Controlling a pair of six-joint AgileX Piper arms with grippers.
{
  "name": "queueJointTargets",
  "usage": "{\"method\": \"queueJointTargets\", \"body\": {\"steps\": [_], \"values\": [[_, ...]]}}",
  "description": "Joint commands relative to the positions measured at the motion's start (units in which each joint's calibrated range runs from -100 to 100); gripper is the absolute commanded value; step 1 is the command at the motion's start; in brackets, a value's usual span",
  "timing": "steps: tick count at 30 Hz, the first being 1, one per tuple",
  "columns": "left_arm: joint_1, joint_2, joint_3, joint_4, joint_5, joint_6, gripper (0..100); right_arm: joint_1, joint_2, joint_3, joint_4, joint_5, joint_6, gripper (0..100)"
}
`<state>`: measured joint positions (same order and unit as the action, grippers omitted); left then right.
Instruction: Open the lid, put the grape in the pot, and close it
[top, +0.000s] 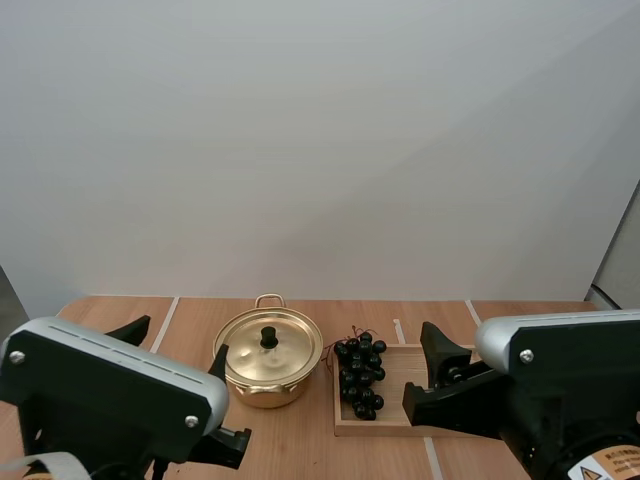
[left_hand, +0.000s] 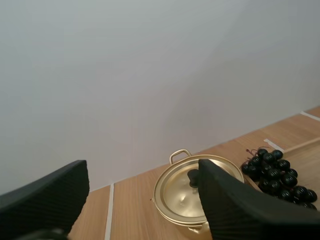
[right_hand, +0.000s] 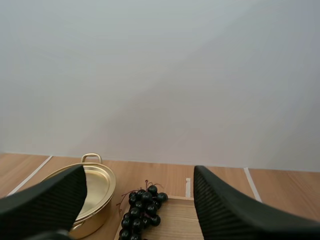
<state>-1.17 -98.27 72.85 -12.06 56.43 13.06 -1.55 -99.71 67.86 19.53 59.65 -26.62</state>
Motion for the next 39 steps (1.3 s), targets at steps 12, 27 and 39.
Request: {"method": "queueJointTargets", "body": {"steps": [12, 27, 39], "values": [[0.04, 29.71, -15.75, -4.36, 7.24, 5.92, 100, -0.27, 13.19, -0.59, 8.04, 5.6, -10.38, 100], [-0.52, 71.5, -32.87, -7.45, 6.82, 12.85, 100, -0.27, 23.52, -0.59, 8.04, 3.03, -11.74, 100], [-2.02, 87.74, -39.07, -6.95, 7.0, 14.63, 100, -0.27, 23.52, -0.59, 8.04, 3.06, -12.76, 100]]}}
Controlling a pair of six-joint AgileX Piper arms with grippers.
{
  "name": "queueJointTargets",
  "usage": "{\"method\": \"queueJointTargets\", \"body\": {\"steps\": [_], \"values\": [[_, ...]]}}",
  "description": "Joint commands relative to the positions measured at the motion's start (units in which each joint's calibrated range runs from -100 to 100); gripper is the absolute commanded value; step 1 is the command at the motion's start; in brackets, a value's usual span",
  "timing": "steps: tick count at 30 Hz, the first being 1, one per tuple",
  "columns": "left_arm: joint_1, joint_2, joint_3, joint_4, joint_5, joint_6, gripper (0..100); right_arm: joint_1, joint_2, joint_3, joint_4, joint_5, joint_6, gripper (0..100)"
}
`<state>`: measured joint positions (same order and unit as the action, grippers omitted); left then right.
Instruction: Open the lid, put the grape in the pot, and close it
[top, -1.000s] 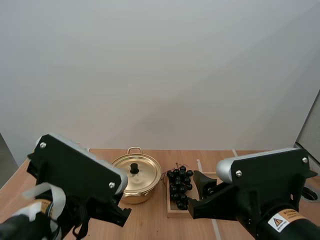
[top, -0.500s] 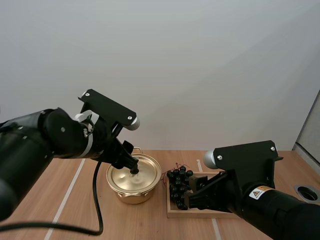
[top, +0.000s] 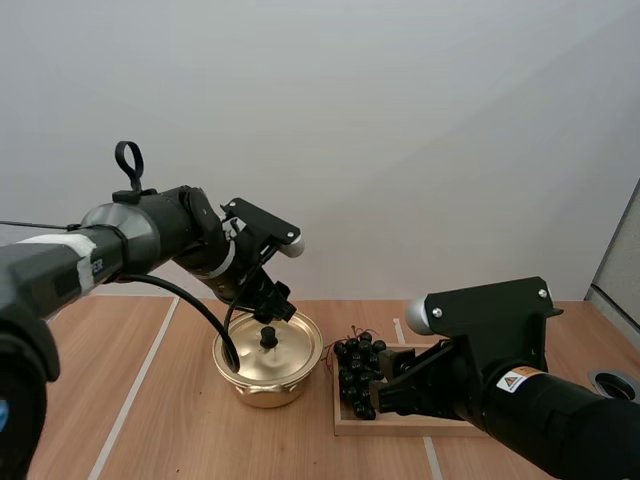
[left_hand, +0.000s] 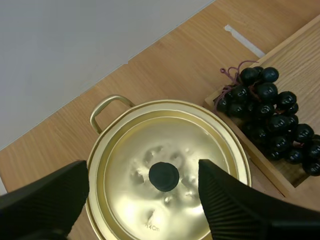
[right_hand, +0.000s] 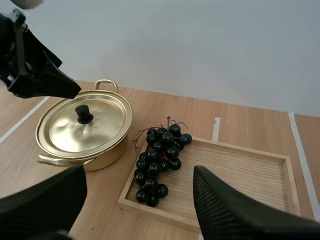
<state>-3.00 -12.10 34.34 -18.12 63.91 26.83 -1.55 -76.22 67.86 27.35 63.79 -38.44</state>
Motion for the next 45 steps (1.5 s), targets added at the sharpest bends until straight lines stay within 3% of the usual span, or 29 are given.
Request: {"method": "queueJointTargets", "body": {"steps": [1, 34, 36, 39, 42, 45], "values": [[-0.19, 2.56, -0.56, -0.89, -0.7, 0.86, 100, -0.27, 0.03, -0.59, 0.22, -1.08, -0.94, 100], [-0.19, 11.53, -0.56, -1.47, -3.81, 1.97, 100, -0.27, 0.03, -0.59, 0.22, -0.74, -0.93, 100], [-0.19, 11.53, -0.56, -1.47, -2.18, 1.97, 76, -0.27, 0.03, -0.59, 0.22, -0.74, -0.93, 100], [-0.19, 11.53, -0.56, -1.47, -0.38, 1.97, 32, -0.27, 0.03, -0.59, 0.22, -0.55, -0.93, 100], [-0.19, 11.53, -0.56, -1.47, 0.46, 1.97, 0, -0.27, 0.03, -0.59, 0.22, -0.55, -0.93, 100], [-0.19, 11.41, -0.56, -1.81, 1.01, 1.97, 0, -0.27, 0.03, -0.59, 0.22, -0.55, -0.93, 100]]}}
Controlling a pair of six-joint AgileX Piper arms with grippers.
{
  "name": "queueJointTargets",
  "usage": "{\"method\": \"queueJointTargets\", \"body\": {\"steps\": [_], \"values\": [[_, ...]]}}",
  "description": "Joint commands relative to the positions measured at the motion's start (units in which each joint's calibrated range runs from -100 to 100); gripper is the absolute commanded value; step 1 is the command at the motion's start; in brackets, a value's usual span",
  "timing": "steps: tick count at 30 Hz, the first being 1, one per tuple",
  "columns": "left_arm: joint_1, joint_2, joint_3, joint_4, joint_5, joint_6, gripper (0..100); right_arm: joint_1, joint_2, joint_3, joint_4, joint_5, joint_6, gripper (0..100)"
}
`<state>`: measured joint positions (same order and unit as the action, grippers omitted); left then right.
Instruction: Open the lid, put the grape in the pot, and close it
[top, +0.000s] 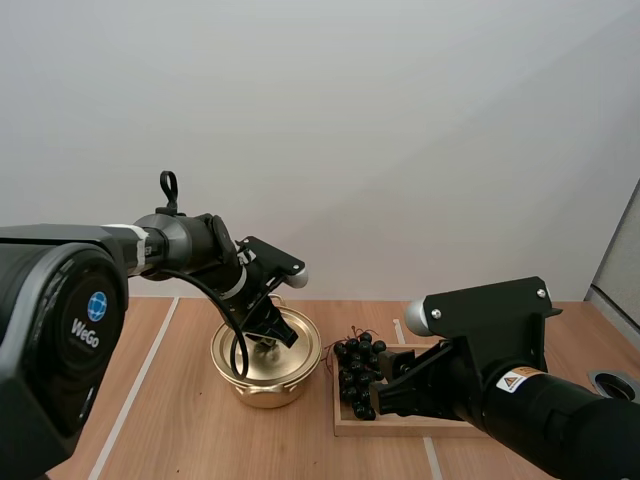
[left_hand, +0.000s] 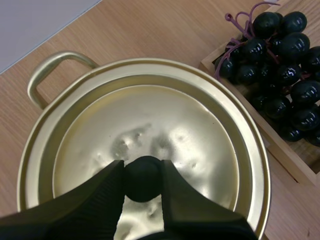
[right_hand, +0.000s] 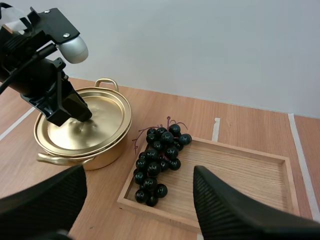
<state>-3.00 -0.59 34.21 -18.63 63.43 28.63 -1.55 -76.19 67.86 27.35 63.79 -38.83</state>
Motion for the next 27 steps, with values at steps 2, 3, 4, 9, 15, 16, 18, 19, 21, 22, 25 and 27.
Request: {"method": "queueJointTargets", "body": {"steps": [2, 3, 4, 9, 15, 16, 18, 19, 21, 22, 25, 27], "values": [[-0.19, -0.23, -0.44, -1.83, 1.62, 0.17, 0, -0.27, 0.0, -0.59, 0.22, -0.55, -0.54, 100], [-0.19, -0.47, -0.55, -2.12, 2.23, 0.17, 0, -0.27, 0.0, -0.59, 0.22, -0.55, -0.54, 100], [-0.19, -0.91, -0.69, -2.27, 2.95, 0.17, 0, -0.27, 0.0, -0.59, 0.22, -0.55, -0.54, 100], [-0.19, -4.5, -4.96, -2.28, 9.95, 0.17, 0, -0.27, 0.0, -0.59, 0.33, -0.56, -0.54, 100], [-0.19, -12.72, -11.96, -2.28, 12.96, -0.13, 0, -0.27, 2.62, -0.59, 4.47, -1.08, -1.78, 100], [-0.19, -13.67, -12.71, -2.28, 12.96, -0.13, 0, -0.27, 3.33, -0.59, 5.13, -1.08, -2.77, 100], [-0.19, -16.91, -15.96, -2.28, 12.96, -1.09, 0, -0.27, 5.82, -0.59, 7.01, -1.9, -3.84, 100], [-0.19, -18.67, -17.35, -2.28, 12.96, -1.52, 0, -0.27, 7.16, -0.59, 7.88, -3.27, -4.21, 100], [-0.19, -21.12, -20.13, -2.28, 12.96, -2.32, 0, -0.27, 9.84, -0.59, 9.54, -5.52, -5.0, 100], [-0.19, -22.15, -20.91, -2.28, 12.96, -2.68, 0, -0.27, 11.15, -0.73, 10.25, -6.39, -5.44, 100], [-0.19, -26.12, -24.94, -2.28, 13.16, -3.51, 0, -0.27, 17.53, -2.81, 11.94, -8.24, -7.2, 100], [-0.19, -28.55, -27.04, -2.28, 13.5, -3.51, 0, -0.27, 22.06, -5.53, 12.76, -9.08, -7.2, 100]]}}
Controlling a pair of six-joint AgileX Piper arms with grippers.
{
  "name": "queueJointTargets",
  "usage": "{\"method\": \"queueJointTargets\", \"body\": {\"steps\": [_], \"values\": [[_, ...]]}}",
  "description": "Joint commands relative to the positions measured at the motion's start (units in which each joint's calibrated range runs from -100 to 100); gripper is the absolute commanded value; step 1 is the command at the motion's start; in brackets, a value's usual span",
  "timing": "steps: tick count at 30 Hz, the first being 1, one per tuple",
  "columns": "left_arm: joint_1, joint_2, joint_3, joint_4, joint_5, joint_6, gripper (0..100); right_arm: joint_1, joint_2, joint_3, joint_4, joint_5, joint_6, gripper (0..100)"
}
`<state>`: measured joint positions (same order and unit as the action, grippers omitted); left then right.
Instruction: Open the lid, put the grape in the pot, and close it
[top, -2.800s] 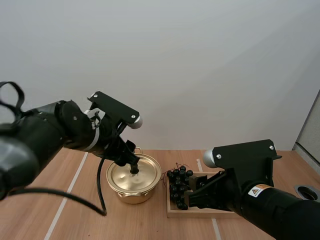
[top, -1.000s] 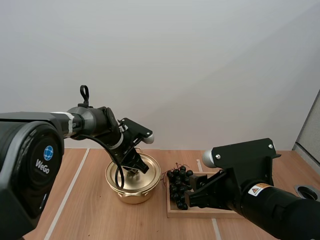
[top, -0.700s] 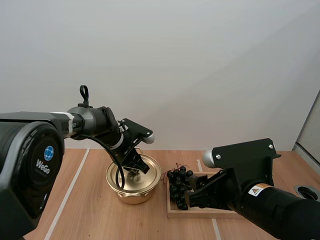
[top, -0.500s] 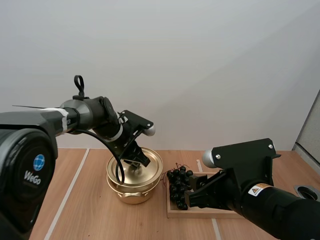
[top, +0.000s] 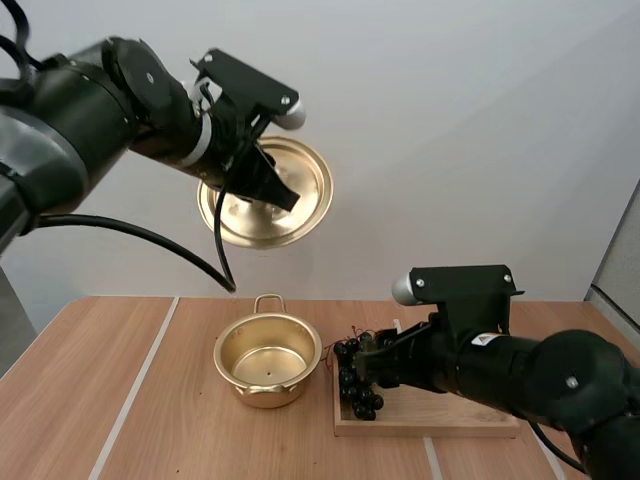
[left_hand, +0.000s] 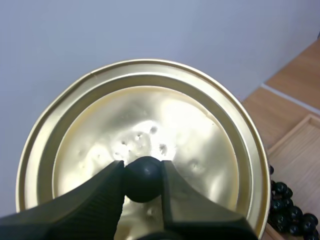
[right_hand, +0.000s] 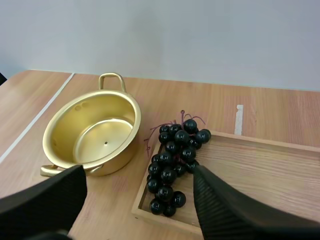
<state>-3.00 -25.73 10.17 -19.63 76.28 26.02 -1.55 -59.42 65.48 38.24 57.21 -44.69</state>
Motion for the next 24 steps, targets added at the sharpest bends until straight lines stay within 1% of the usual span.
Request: {"method": "queueJointTargets", "body": {"steps": [1, 4, 5, 6, 9, 12, 16, 24], "values": [[-0.19, -4.29, -3.61, -1.28, 0.65, -0.9, 0, -0.27, 7.09, -4.14, 2.43, -2.77, -1.35, 100], [-0.19, -7.36, -5.12, -1.28, 0.65, -0.9, 0, 0.94, 14.18, -7.27, 2.68, -5.18, -1.35, 100], [-0.19, -7.9, -5.28, -1.28, 0.65, -0.9, 0, 1.18, 15.07, -7.57, 2.68, -5.78, -1.35, 100], [-0.19, -9.09, -5.42, -1.28, 0.65, -0.9, 0, 2.28, 18.62, -8.44, 2.68, -8.14, -1.35, 100], [-0.19, -11.02, -5.42, -1.28, 0.65, -0.9, 0, 4.25, 23.86, -8.97, 2.15, -14.12, -1.58, 100], [-0.19, -12.03, -5.42, -1.17, 1.04, -0.9, 0, 6.01, 28.94, -8.97, -0.38, -20.37, -1.58, 100], [-0.19, -12.34, -5.42, -1.17, 1.43, -0.98, 0, 7.16, 34.4, -8.97, -0.78, -25.23, -1.58, 100], [-0.19, -12.34, -5.42, -1.17, 2.52, -1.77, 0, 7.16, 43.04, -8.97, -0.9, -32.13, -1.58, 100]]}}
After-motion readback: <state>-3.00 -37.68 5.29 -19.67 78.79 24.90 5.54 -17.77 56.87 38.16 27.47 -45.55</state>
